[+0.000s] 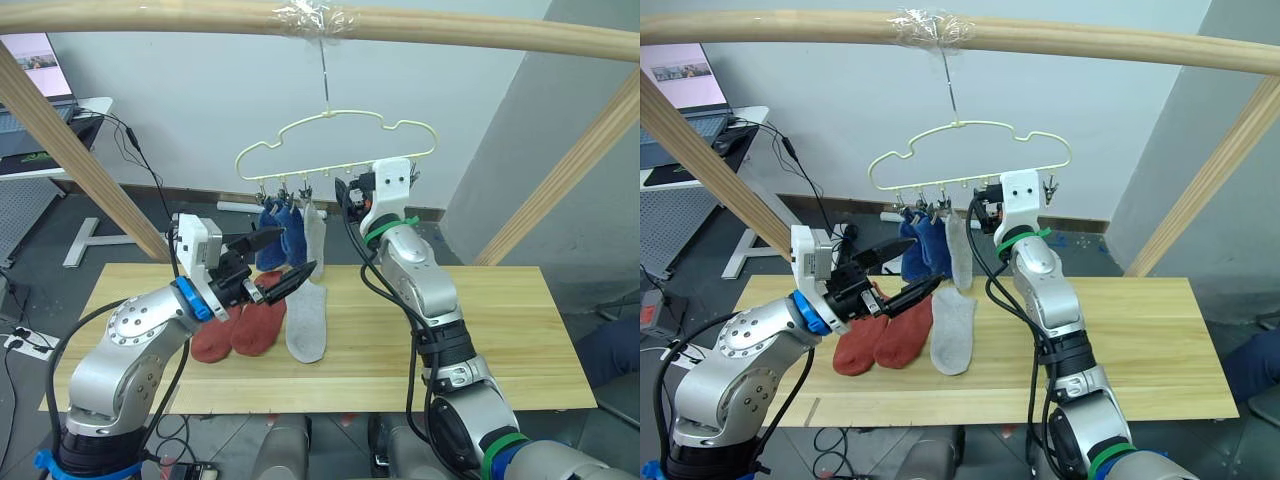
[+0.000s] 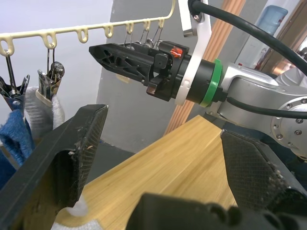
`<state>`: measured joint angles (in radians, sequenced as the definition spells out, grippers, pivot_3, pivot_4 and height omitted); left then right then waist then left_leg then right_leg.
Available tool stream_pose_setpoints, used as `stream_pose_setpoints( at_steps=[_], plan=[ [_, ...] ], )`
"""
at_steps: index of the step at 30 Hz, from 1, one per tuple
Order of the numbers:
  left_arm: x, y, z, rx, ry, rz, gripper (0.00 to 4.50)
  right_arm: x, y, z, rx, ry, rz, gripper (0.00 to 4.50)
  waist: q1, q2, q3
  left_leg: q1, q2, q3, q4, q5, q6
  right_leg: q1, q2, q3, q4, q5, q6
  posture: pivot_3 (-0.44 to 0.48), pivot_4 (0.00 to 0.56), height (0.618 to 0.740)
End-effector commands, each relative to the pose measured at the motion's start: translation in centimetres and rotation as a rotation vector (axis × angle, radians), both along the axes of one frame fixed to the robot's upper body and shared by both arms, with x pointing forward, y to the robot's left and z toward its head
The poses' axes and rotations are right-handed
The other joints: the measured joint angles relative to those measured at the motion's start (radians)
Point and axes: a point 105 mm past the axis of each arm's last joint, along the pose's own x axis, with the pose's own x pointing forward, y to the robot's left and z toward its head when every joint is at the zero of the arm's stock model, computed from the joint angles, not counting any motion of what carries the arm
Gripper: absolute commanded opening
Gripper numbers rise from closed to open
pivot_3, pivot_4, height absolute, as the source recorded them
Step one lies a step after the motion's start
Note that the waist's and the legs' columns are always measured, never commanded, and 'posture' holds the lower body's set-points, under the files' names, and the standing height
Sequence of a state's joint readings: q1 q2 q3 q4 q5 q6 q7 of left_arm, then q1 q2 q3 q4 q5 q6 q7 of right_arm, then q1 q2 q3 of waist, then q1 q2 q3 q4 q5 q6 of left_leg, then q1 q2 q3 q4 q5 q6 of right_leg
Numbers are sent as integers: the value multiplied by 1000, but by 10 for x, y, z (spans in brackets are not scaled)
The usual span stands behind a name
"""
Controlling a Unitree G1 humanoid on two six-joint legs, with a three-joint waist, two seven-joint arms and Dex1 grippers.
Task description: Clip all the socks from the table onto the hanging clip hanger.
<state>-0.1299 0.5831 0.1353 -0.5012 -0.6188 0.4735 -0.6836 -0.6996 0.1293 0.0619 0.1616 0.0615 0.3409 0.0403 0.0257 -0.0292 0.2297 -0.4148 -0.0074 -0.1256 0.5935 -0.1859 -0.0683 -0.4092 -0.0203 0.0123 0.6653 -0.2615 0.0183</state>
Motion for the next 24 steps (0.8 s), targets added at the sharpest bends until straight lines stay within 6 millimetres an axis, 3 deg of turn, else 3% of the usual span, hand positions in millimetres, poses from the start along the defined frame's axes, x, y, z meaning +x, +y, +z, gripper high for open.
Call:
stream_pose_setpoints(
  at_steps=[1, 15, 24],
  plan=[
    [-5, -3, 9, -9, -43, -11, 4301, -6, -1, 13, 15, -51, 8, 3224, 0, 0, 0, 0, 0, 0, 0, 0, 0, 0, 0, 0, 0, 0, 0, 223, 214, 740],
    [-5, -4, 9, -13, -43, -11, 4301, -19, -10, 11, 16, -41, -14, 3224, 0, 0, 0, 0, 0, 0, 0, 0, 0, 0, 0, 0, 0, 0, 0, 215, 218, 740],
    [-6, -6, 9, -8, -51, -21, 4301, -22, -2, 16, 37, -51, 20, 3224, 0, 1, 0, 0, 0, 0, 0, 0, 0, 0, 0, 0, 0, 0, 1, 213, 220, 740]
  ],
)
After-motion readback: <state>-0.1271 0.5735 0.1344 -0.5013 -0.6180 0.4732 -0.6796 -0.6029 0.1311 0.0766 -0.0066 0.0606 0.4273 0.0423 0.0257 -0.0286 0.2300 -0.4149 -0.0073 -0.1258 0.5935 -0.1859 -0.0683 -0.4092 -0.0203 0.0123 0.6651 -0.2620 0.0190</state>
